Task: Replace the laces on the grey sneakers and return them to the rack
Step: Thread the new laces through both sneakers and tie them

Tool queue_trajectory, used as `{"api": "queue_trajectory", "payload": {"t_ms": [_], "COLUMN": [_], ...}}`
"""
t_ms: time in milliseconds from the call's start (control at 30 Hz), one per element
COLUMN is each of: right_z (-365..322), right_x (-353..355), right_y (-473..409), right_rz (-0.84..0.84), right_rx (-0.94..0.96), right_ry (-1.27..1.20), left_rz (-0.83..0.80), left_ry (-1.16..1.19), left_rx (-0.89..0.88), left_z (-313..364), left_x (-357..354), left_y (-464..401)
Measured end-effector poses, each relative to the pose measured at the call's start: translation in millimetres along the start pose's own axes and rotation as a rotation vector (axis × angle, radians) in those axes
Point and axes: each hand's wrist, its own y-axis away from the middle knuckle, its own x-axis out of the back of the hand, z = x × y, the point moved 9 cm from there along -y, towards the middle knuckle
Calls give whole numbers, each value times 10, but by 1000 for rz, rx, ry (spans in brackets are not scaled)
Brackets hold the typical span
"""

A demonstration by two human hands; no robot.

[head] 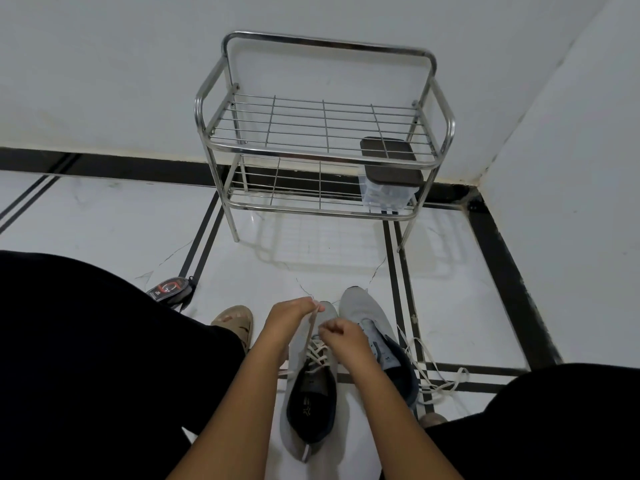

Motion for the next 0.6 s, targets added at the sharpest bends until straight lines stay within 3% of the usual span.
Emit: {"api": "queue_trajectory", "payload": {"t_ms": [100, 233, 433, 600], "right_z": [-121, -178, -145, -84], "right_x": [-12, -21, -133, -94], "right_y": [44, 90, 104, 119], "right_rz": [-43, -22, -109, -237], "right_rx": [-1, 23, -38, -118], "right_ry": [-298, -425, -493, -293], "left_rz": [-26, -23, -13, 176], "left_ry": [58, 88, 131, 238], "left_rx": [-18, -43, -34, -2], "left_z": [-31, -83, -119, -223], "left_x": [-16, -20, -49, 201], "left_y": [-22, -63, -45, -142]}}
